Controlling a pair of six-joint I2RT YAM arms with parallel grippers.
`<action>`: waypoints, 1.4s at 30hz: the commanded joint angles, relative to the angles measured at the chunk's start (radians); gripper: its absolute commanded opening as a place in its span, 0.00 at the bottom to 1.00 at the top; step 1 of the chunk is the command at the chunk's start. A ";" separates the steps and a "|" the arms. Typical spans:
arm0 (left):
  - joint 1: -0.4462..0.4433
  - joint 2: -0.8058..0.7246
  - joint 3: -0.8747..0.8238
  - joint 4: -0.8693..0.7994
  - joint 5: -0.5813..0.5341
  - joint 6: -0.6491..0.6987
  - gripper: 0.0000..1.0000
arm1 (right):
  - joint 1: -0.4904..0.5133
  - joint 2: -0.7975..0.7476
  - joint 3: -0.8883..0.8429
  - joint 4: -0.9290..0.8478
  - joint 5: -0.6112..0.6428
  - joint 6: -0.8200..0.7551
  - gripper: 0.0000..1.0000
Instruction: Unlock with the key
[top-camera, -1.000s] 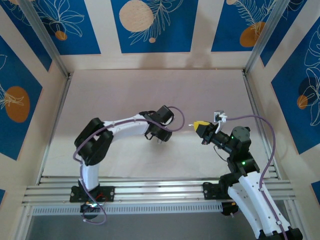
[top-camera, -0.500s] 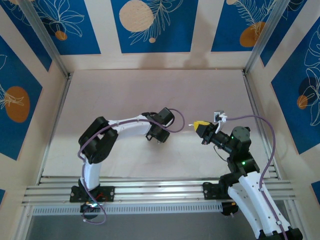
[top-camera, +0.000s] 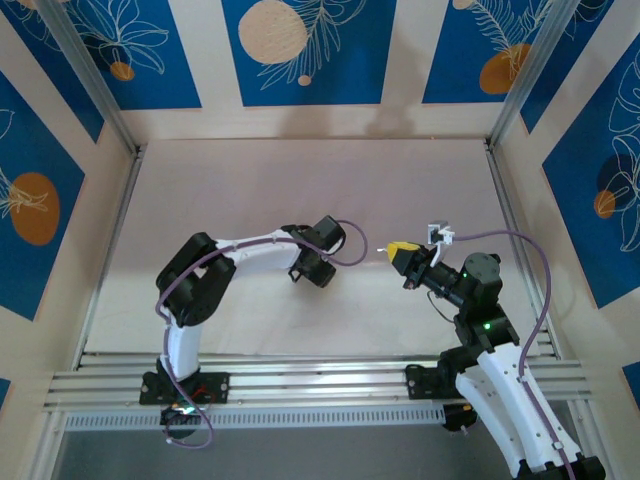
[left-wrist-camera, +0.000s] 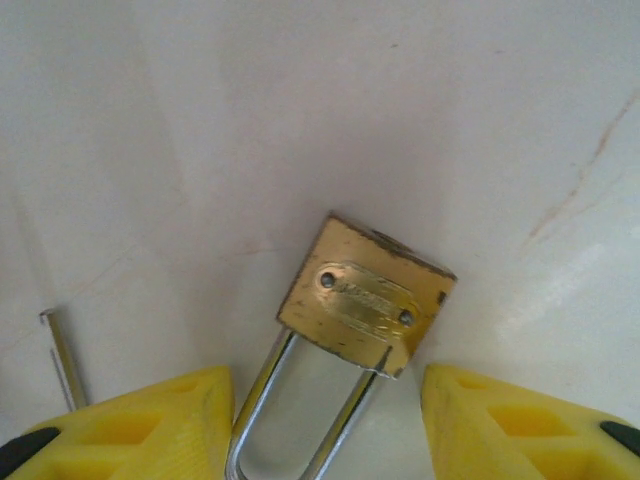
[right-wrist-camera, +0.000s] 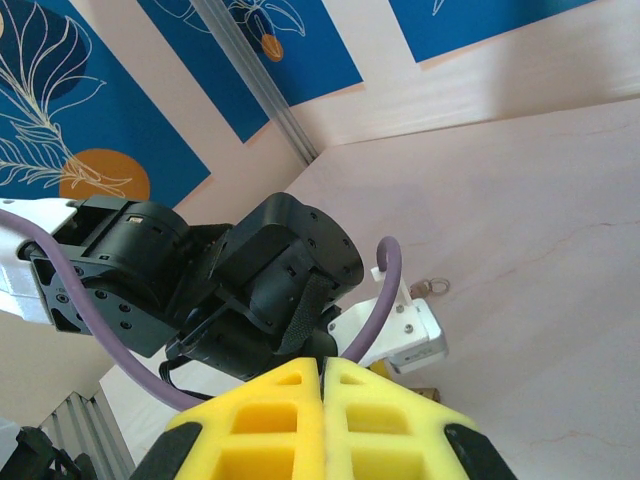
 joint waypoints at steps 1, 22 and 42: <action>0.010 -0.023 0.034 -0.019 0.071 0.077 0.52 | -0.006 -0.008 -0.011 0.004 0.011 -0.002 0.00; 0.050 0.073 0.194 -0.198 0.189 0.217 0.48 | -0.022 -0.014 -0.036 0.016 0.040 0.014 0.00; 0.069 0.174 0.319 -0.326 0.158 0.290 0.47 | -0.030 -0.027 -0.043 0.015 0.033 0.015 0.00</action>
